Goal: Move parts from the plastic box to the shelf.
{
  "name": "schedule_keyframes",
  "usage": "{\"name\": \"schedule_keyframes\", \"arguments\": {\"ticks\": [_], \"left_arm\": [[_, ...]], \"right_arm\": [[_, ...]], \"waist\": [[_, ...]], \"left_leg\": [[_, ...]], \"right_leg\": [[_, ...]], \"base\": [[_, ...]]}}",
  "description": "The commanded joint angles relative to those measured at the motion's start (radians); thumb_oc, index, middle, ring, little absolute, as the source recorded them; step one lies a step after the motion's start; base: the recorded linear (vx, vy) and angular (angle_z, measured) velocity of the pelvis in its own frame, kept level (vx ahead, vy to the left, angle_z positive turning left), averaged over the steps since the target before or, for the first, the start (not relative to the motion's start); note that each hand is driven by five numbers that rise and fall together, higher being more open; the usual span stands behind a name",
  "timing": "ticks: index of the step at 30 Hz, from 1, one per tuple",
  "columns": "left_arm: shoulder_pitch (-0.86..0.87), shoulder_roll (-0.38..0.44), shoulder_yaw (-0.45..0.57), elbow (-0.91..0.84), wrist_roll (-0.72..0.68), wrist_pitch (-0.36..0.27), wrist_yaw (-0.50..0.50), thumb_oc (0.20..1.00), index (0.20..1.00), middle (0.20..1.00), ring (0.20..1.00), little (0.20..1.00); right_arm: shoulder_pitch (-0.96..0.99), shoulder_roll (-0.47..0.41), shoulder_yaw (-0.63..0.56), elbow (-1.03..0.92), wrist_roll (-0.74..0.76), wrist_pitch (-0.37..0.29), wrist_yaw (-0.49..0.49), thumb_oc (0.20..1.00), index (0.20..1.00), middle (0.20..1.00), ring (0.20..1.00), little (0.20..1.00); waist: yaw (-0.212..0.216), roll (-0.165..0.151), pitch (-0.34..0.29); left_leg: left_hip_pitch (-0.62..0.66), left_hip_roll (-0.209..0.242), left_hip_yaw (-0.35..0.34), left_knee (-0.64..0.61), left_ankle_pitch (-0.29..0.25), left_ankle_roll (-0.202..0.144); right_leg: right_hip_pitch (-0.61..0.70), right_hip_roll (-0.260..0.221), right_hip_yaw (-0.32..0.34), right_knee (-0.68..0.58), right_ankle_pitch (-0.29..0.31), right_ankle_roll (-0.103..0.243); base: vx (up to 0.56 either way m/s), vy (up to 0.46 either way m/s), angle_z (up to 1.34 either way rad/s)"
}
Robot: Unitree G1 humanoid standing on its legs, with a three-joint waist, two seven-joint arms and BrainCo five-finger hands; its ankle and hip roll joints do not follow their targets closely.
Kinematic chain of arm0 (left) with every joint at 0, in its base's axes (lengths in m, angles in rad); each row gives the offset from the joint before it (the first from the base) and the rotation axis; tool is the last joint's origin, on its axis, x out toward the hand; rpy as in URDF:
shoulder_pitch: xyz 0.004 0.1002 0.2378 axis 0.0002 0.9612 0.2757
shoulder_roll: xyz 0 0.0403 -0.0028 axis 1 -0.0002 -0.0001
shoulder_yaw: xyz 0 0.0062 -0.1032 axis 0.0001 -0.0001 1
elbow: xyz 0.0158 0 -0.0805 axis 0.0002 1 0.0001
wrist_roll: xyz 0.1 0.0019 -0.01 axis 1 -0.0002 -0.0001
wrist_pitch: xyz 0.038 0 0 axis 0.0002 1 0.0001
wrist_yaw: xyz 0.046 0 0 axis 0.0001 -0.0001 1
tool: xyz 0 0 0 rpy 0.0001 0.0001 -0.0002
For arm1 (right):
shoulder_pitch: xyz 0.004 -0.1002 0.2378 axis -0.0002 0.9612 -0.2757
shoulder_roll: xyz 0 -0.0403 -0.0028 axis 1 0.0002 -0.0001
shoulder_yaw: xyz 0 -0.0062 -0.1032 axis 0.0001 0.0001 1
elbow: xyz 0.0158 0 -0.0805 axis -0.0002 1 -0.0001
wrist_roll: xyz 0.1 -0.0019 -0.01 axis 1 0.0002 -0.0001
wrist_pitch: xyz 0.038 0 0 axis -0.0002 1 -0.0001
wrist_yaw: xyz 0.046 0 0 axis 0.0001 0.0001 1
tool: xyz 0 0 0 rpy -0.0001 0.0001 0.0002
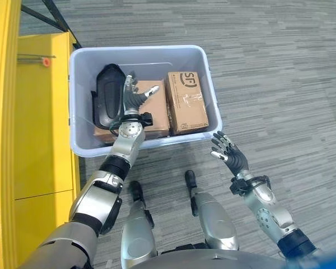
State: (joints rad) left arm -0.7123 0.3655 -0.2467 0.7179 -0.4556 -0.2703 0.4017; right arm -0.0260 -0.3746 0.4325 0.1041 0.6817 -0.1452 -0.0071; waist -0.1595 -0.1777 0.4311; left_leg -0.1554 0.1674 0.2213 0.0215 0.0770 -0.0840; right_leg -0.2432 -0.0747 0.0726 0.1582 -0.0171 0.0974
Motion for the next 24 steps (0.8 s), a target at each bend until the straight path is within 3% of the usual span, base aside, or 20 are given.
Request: {"name": "schedule_keyframes", "arguments": {"ticks": [1,11,24], "left_arm": [[-0.038,0.059,0.042,-0.007,0.02,-0.062,0.045,1.0,1.0,1.0,1.0,1.0],[-0.002,0.114,0.083,-0.191,0.064,-0.099,0.103,1.0,1.0,1.0,1.0,1.0],[-0.129,0.207,0.034,0.01,0.11,-0.056,0.101,1.0,1.0,1.0,1.0,1.0]], "right_arm": [[0.003,-0.009,-0.003,-0.073,-0.004,-0.069,-0.001,1.0,1.0,1.0,1.0,1.0],[0.024,-0.01,0.001,-0.078,-0.006,-0.077,0.01,1.0,1.0,1.0,1.0,1.0],[0.047,-0.044,0.019,-0.085,0.008,-0.08,0.047,1.0,1.0,1.0,1.0,1.0]], "waist": [[0.023,-0.032,-0.03],[0.044,-0.049,-0.012],[0.032,-0.073,0.007]], "left_leg": [[-0.025,0.07,-0.025,0.188,-0.134,-0.043],[-0.06,0.074,-0.051,0.204,-0.139,-0.044],[-0.119,0.076,-0.071,0.244,-0.146,-0.042]], "right_leg": [[-0.047,-0.101,-0.004,0.019,0.076,0.07],[-0.052,-0.104,-0.029,0.022,0.073,0.067],[-0.079,-0.108,-0.032,0.022,0.083,0.072]], "base": [[0.01,-0.035,-0.04],[0.01,-0.014,0.05],[0.0,-0.001,0.04]]}}
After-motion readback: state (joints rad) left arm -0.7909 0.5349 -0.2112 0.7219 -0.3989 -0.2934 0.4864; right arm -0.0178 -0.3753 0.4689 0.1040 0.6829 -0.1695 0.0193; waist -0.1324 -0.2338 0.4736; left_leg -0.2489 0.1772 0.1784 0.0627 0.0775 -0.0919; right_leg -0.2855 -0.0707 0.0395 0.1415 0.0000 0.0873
